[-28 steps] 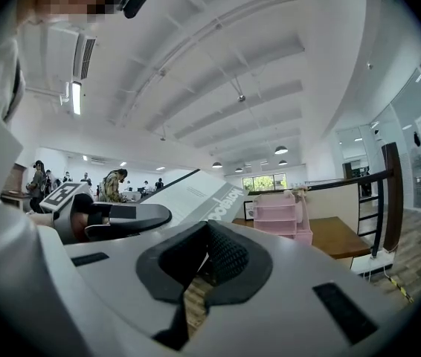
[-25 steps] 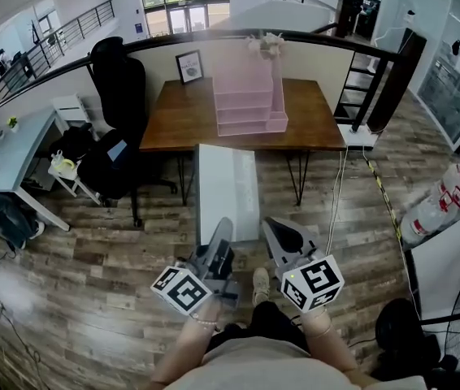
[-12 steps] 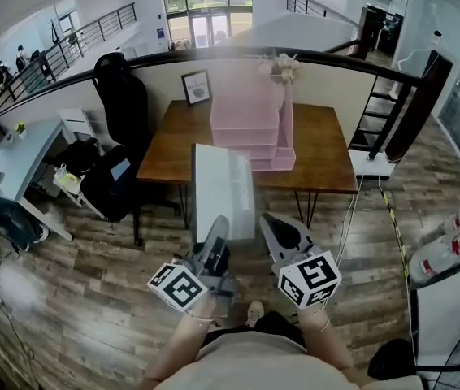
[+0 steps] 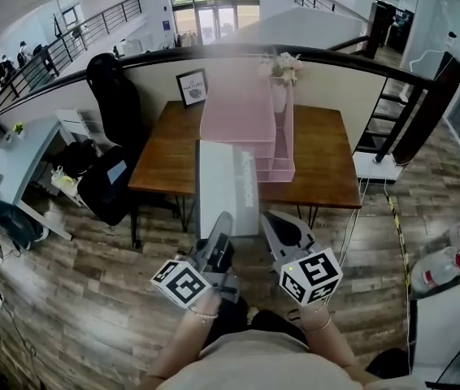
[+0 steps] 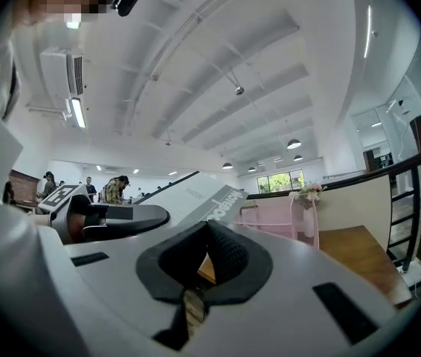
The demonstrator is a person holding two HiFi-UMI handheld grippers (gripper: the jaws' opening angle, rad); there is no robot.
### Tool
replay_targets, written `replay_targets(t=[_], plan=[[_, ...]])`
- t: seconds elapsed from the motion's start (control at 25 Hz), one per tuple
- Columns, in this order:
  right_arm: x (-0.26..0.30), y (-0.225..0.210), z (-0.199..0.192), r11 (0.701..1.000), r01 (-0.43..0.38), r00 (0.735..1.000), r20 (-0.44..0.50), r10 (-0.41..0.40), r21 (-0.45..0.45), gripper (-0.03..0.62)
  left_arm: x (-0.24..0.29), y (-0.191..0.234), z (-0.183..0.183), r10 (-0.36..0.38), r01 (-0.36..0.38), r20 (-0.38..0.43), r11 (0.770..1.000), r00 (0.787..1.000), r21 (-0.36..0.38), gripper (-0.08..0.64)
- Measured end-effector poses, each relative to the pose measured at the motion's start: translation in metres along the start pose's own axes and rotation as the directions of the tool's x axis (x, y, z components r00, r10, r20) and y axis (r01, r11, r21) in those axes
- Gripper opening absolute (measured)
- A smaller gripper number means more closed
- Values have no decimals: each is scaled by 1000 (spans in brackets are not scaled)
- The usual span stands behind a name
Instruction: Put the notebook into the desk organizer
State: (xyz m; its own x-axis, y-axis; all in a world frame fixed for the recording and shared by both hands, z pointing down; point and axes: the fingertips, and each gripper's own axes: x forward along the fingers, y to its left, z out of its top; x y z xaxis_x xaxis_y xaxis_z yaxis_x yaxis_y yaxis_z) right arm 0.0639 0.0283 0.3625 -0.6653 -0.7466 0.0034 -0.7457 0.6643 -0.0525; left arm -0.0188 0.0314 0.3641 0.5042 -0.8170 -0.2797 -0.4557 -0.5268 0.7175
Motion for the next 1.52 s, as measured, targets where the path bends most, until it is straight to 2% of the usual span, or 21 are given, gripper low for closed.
replay_targets(t=[0.28,0.68,1.28,1.52], plan=[[33,-37,0,999,32,999,-2,-32,-6,12,40,20,-1,-41,40,-29,999,999,-24,14],[110,-75,3,997,46,998,-37,-48,-54,12,107,78,38,-73,69,-45,994,996,-85,14],[172,-125,-6,979,204,978,-30,-204,-12,12,169,135,52,-136,111,-142,978,980,-174,14],[182,-131,-13,973,232,972,-35,-232,0,12,180,150,50,-149,114,-158,971,976,-211,12]])
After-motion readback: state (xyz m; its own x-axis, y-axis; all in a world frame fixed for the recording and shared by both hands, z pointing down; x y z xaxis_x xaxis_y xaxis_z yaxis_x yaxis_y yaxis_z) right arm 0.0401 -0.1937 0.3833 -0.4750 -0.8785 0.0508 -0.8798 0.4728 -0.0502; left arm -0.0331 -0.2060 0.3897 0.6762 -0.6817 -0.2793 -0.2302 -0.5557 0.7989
